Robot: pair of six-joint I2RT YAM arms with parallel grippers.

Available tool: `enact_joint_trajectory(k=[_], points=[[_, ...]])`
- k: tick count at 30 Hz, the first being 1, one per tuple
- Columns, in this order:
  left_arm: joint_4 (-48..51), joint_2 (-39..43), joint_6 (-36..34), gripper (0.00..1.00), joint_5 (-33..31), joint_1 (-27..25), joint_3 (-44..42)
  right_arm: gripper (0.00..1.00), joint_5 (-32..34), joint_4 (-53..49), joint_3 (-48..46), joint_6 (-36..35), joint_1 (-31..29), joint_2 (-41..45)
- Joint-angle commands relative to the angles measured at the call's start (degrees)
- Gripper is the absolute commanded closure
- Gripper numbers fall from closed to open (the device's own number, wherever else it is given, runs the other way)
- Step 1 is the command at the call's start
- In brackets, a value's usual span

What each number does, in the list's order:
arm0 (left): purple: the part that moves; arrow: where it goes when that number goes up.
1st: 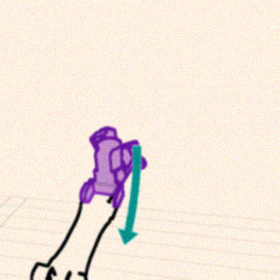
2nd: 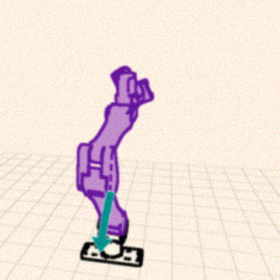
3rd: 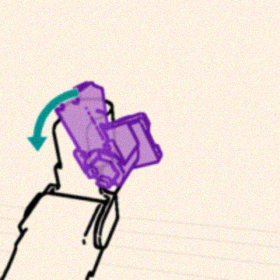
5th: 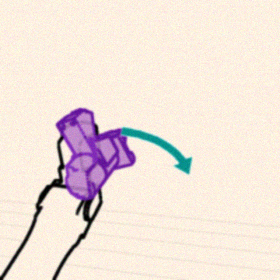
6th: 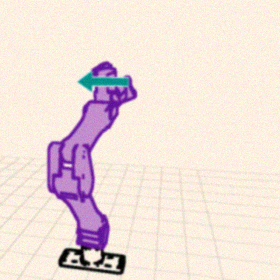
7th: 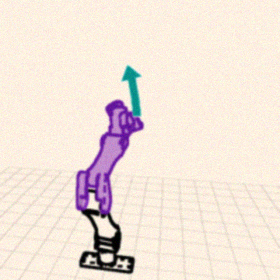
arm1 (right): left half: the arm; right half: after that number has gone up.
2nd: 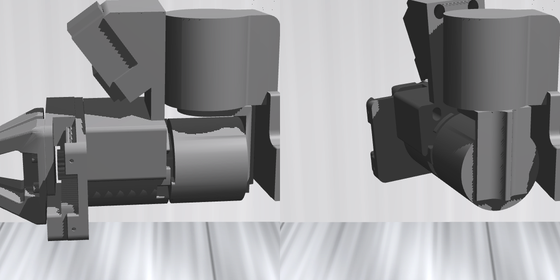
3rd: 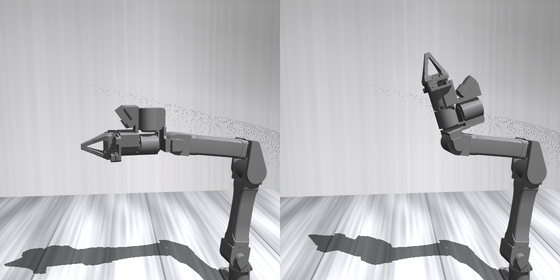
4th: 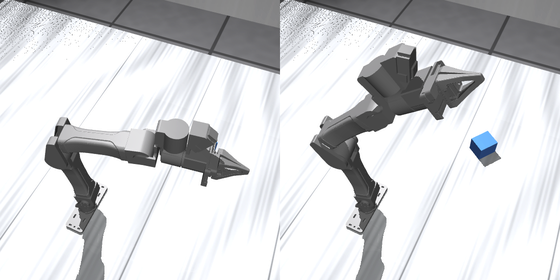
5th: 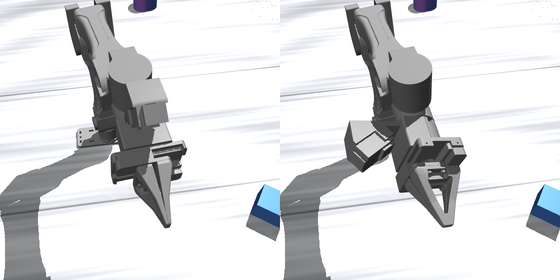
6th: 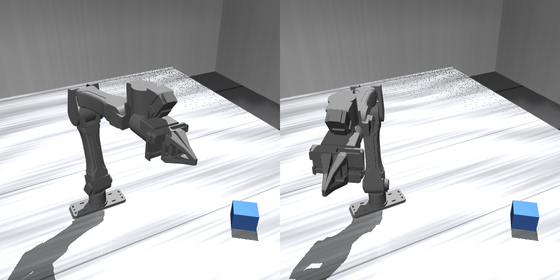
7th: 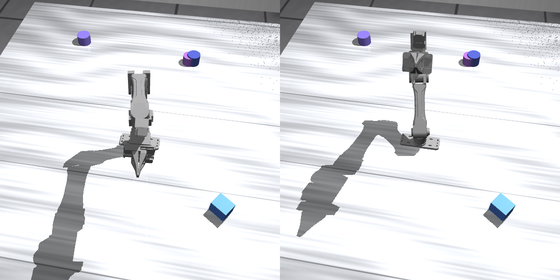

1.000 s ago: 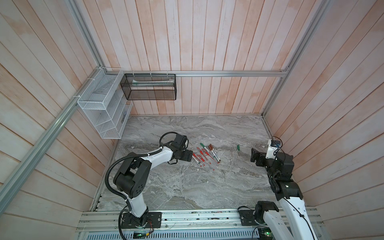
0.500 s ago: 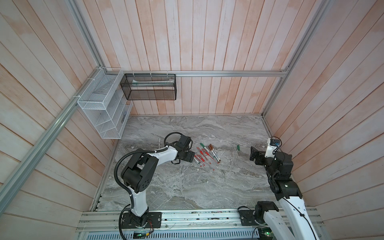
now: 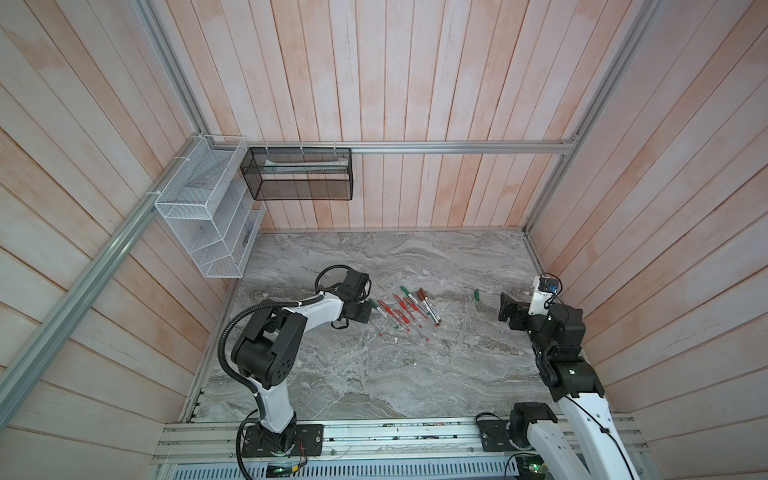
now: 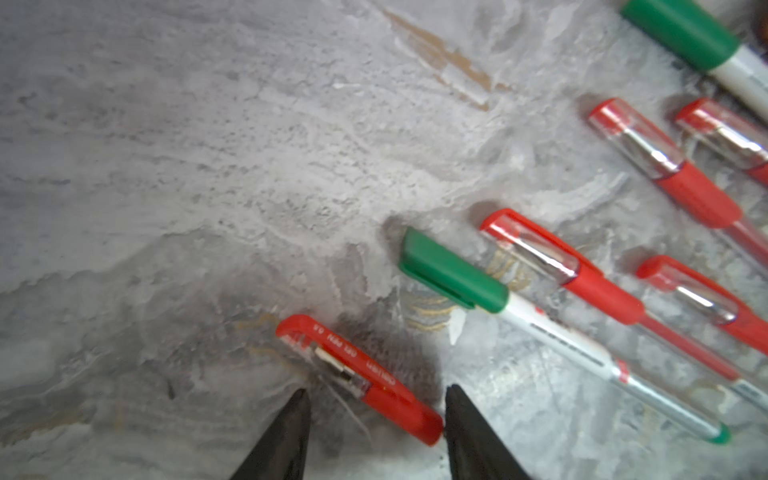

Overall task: Open the pen caps
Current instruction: 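Grasp a red-capped gel pen with the left gripper and lift it upright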

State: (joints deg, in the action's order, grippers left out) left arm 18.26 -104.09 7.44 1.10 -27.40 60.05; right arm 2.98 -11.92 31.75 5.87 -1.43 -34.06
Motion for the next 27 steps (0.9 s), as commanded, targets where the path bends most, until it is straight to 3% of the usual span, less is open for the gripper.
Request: enact_joint_trajectory(k=[1, 5, 8, 13, 16, 22, 27], points=[[1.2, 1.1, -1.4, 0.49, 0.8, -0.1, -0.6, 0.03, 0.6, 1.2, -0.7, -0.5, -0.4, 0.1], [1.0, 0.4, -2.4, 0.62, 1.3, -0.3, 0.7, 0.03, 1.0, 0.9, -0.6, -0.5, -0.5, 0.2], [2.0, -0.1, -2.7, 0.65, 1.7, -0.6, 1.8, 0.03, 1.1, 1.1, -0.7, -0.5, -0.6, 0.1], [3.5, -0.1, -5.8, 0.64, 1.7, -0.5, 3.0, 0.03, 1.4, 0.8, -0.6, -0.6, -0.6, 0.1], [5.3, 1.6, -6.6, 0.55, 1.7, -0.8, 3.4, 0.03, 0.8, 1.5, -0.9, -0.5, -0.7, 0.2], [4.7, 4.0, -6.8, 0.54, 1.2, -6.2, 0.4, 0.03, 1.3, 1.4, -0.9, -0.6, -1.0, 0.1], [3.6, 1.5, -6.2, 0.54, 0.5, -6.3, -0.5, 0.03, 1.4, 0.8, -0.7, -0.7, -1.0, 0.3]])
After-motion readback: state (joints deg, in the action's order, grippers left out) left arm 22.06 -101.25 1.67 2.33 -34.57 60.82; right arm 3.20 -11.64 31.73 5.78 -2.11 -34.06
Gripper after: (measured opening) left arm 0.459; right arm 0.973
